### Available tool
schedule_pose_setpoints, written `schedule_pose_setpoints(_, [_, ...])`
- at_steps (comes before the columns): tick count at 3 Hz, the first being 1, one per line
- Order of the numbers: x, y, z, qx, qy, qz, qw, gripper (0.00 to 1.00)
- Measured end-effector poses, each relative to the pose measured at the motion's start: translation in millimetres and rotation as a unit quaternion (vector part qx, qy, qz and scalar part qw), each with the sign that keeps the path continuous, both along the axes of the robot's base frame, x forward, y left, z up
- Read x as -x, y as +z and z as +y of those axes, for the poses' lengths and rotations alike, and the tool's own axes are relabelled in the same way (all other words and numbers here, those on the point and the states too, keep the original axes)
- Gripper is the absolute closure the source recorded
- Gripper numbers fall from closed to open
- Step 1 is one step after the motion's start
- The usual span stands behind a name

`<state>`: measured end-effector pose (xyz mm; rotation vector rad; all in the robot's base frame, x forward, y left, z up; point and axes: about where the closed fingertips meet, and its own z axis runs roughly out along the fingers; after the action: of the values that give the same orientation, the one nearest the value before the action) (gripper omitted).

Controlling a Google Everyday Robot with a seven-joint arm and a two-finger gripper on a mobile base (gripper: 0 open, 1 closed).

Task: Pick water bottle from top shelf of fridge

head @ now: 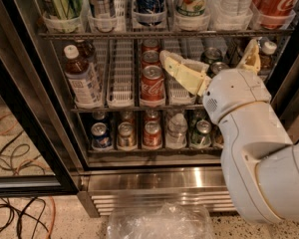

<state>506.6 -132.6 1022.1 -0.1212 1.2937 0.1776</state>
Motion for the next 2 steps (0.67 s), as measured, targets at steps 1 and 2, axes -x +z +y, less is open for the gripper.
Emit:
schedule_pose_setpoints(1, [-0.6,11.2,-0.3,0.023,-0.016,-0.028,0.9992,0.00])
schedule_pose_setpoints(2, [-2.9,8.5,-0.7,0.024,-0.020,-0.023,0.9993,0.00])
